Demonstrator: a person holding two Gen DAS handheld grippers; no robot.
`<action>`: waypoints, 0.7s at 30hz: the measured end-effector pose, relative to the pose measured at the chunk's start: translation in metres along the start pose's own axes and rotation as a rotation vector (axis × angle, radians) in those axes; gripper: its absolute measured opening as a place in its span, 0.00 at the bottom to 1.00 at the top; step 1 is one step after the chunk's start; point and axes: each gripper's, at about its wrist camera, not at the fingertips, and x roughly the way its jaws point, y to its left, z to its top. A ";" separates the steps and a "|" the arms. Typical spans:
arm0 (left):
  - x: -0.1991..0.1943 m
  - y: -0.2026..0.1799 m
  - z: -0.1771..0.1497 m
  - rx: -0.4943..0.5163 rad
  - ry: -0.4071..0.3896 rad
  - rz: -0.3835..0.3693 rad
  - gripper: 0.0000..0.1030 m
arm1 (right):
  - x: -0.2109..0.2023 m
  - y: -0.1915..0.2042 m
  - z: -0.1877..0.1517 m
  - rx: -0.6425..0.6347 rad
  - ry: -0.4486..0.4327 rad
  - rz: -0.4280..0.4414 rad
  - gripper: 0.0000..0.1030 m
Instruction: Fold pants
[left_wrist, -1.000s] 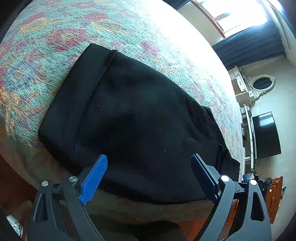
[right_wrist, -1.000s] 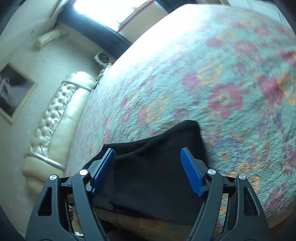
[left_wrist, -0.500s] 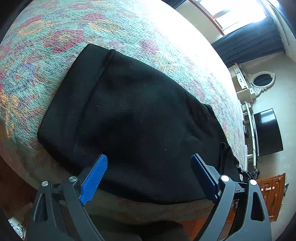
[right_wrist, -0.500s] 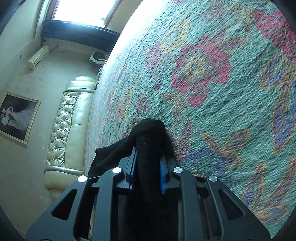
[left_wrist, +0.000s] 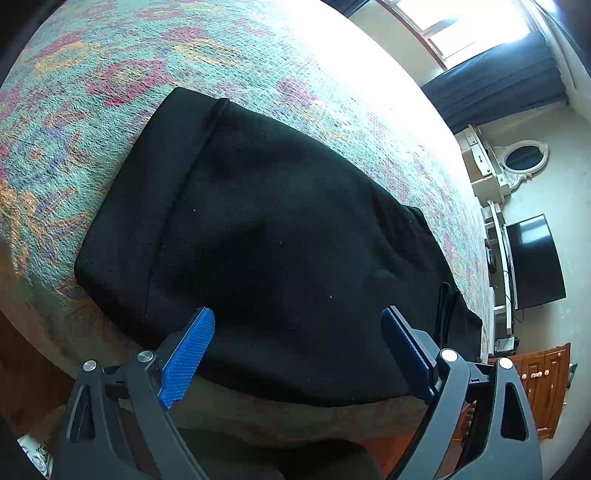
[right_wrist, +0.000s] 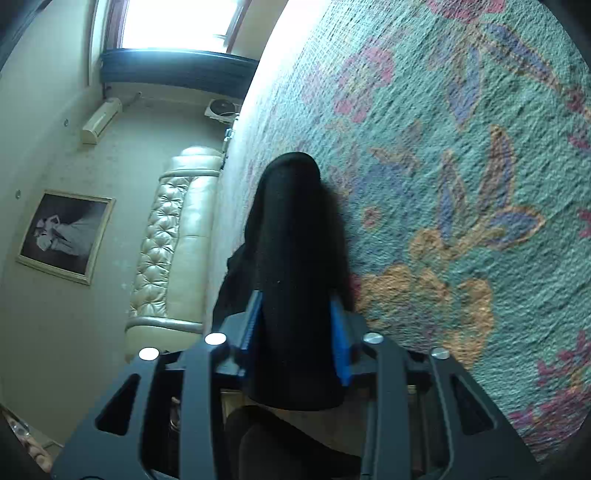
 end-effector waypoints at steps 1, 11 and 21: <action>0.000 0.000 0.000 0.000 0.000 0.000 0.87 | 0.002 -0.004 -0.001 0.008 -0.002 -0.016 0.16; 0.000 0.000 -0.001 0.001 0.002 -0.005 0.87 | -0.023 -0.016 -0.015 0.064 -0.036 0.096 0.38; 0.001 0.000 -0.001 0.007 0.002 -0.002 0.87 | -0.021 -0.005 -0.023 -0.039 -0.029 -0.066 0.25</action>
